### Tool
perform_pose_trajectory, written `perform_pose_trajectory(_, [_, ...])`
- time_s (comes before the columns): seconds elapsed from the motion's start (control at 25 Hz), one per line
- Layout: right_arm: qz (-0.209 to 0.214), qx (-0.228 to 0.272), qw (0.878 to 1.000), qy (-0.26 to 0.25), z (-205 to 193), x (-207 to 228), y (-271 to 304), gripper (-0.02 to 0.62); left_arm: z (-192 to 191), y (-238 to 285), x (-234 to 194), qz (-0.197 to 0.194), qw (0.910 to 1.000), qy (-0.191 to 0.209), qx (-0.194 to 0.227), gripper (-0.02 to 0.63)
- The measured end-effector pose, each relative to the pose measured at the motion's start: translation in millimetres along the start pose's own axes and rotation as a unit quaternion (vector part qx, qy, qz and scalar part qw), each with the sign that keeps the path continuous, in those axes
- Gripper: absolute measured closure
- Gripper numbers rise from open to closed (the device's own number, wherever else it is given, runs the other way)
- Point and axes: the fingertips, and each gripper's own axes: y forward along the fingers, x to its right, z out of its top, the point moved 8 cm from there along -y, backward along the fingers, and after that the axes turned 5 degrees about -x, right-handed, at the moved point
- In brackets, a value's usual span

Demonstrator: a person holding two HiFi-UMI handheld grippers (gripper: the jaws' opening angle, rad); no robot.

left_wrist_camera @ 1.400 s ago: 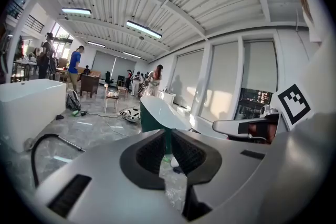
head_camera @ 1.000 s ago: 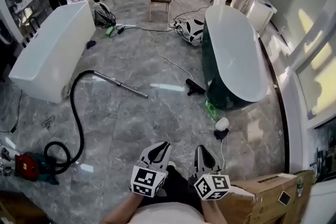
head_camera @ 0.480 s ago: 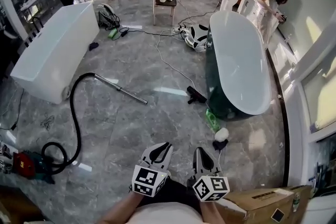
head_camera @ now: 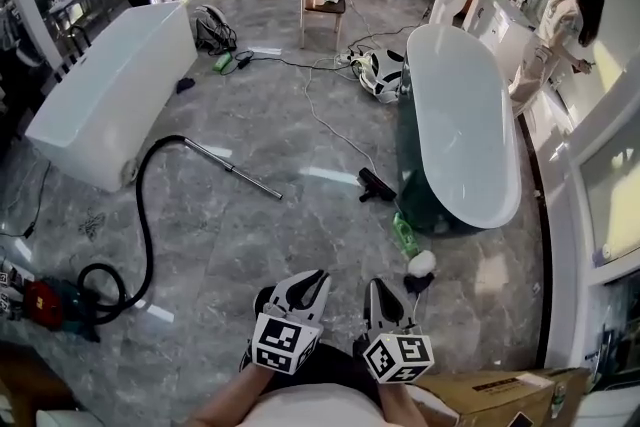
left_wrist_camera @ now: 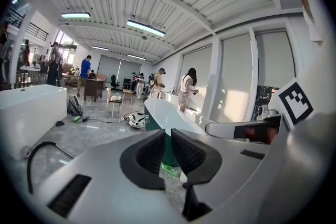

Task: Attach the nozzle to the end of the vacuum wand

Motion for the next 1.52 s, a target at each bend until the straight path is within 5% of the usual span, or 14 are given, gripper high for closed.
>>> perform_pose_trajectory(0.76, [-0.020,-0.019,0.999,0.020,16,34,60,0.574,20,63,-42,0.000,0.9995,-0.022,-0.025,0.563])
perform_pose_trajectory(1.52, [-0.047,-0.023,0.999,0.009,115,52,244,0.574,120,199,-196,-0.025,0.9987,-0.039,-0.022,0.563])
